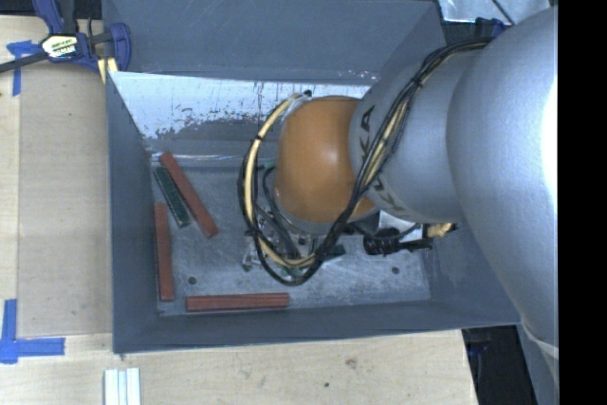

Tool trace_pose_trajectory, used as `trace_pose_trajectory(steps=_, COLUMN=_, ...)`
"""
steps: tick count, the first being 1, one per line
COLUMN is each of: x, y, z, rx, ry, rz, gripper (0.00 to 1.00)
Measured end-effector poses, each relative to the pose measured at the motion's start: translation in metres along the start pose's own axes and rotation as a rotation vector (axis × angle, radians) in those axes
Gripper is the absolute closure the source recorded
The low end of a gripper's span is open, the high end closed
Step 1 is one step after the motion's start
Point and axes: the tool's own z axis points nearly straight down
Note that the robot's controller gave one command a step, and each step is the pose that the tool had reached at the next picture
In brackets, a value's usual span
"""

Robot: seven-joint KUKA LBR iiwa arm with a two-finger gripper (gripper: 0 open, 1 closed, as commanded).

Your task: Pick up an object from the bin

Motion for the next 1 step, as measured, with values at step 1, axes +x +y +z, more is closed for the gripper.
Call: trace_pose_trajectory(steps=1, x=-0.0049, y=0.0012, z=-0.0143, rx=0.001, ry=0.002, rz=0.023, gripper=1.00)
